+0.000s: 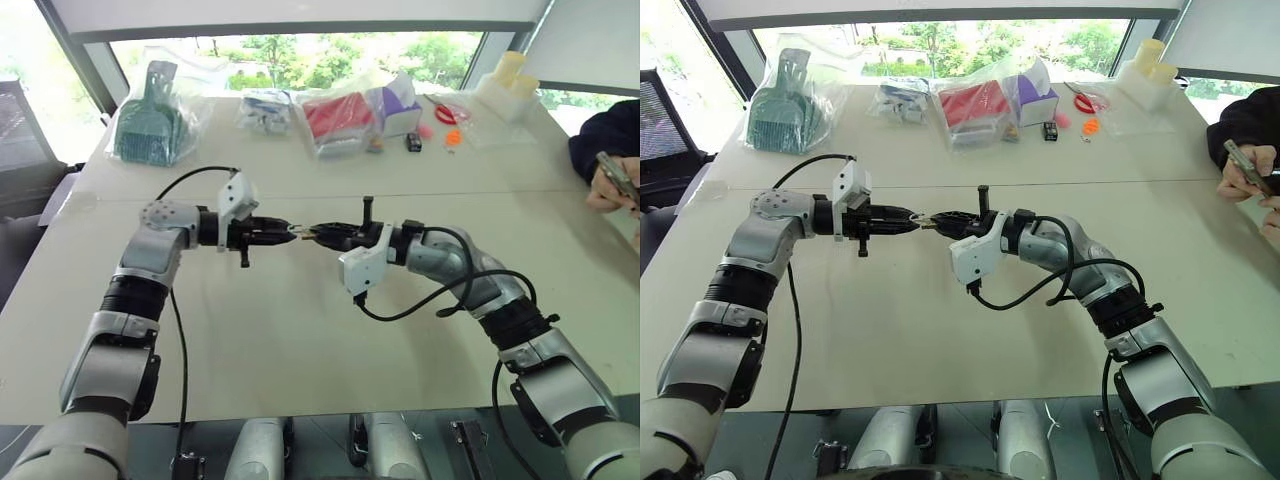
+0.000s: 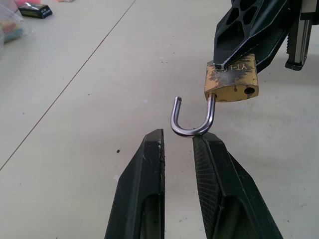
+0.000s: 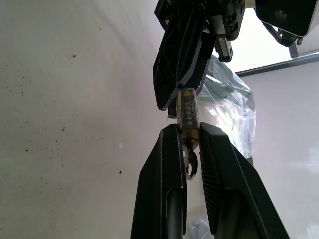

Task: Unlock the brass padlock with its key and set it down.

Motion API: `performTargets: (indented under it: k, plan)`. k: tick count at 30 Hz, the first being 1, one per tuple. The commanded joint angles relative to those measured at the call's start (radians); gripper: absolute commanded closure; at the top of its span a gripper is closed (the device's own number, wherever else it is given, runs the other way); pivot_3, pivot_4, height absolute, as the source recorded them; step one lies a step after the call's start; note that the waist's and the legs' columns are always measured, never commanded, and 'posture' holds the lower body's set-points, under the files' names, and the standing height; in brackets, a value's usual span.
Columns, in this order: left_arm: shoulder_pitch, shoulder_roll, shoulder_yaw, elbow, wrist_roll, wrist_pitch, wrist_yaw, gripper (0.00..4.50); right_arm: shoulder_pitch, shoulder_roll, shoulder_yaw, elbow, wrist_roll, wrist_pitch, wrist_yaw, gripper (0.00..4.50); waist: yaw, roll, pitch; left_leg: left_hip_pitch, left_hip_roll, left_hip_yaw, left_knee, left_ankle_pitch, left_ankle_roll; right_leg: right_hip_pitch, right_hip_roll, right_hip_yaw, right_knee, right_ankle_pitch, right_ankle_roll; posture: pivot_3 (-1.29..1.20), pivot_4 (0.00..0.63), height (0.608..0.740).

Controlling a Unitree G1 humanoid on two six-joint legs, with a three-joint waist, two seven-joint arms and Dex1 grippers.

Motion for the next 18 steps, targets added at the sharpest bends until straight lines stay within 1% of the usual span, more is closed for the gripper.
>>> performTargets:
  k: [1,7,12,15,16,17,18]
  plan:
    - [0.034,0.058,0.047,-0.069,-0.013,-0.006,-0.008,3.63,-0.015,-0.011,-0.020,0.000,0.002,-0.012,-0.015,4.50,-0.001,0.000,0.000,0.000,0.000,0.000,0.000,0.000,0.000,0.000,0.000,0.000,0.000,0.000,0.000,0.00,0.150,0.740]
    - [0.120,0.109,0.082,-0.158,-0.031,0.027,0.026,3.63,-0.026,-0.027,-0.008,0.113,-0.052,-0.037,-0.066,4.50,-0.003,0.000,0.000,0.000,0.000,0.000,-0.001,0.000,0.000,0.000,0.000,0.000,0.000,0.000,0.000,0.00,0.150,0.740]
    - [0.180,0.119,0.114,-0.245,-0.042,0.066,0.082,3.63,-0.046,-0.024,0.028,0.264,-0.131,-0.076,-0.135,4.50,-0.001,0.000,0.000,0.000,0.000,0.000,0.000,0.000,0.000,0.000,0.000,0.000,0.000,0.000,0.000,0.00,0.150,0.740]
    - [0.202,0.122,0.121,-0.288,-0.044,0.094,0.113,3.63,-0.054,-0.021,0.048,0.315,-0.146,-0.097,-0.142,4.50,-0.002,0.000,0.000,0.000,0.000,0.000,0.000,0.000,0.000,0.000,0.000,0.000,0.000,0.000,0.000,0.00,0.150,0.740]
    - [0.209,0.123,0.124,-0.304,-0.047,0.106,0.120,3.68,-0.054,-0.021,0.050,0.323,-0.146,-0.104,-0.141,3.51,-0.003,0.000,0.000,0.000,0.000,0.000,0.000,0.000,0.000,0.000,0.000,0.000,0.000,0.000,0.000,0.00,0.150,0.740]
    - [0.216,0.124,0.125,-0.319,-0.049,0.118,0.124,3.68,-0.054,-0.023,0.052,0.327,-0.143,-0.110,-0.138,3.18,-0.004,0.000,0.000,0.000,0.000,0.000,0.000,0.000,0.000,0.000,0.000,0.000,0.000,0.000,0.000,0.00,0.150,0.740]
    - [0.223,0.126,0.127,-0.330,-0.052,0.126,0.127,3.68,-0.053,-0.023,0.053,0.328,-0.139,-0.112,-0.135,2.55,-0.005,0.000,0.000,0.000,0.000,0.000,0.000,0.000,-0.001,0.000,0.000,0.000,0.001,0.000,0.000,0.00,0.150,0.740]
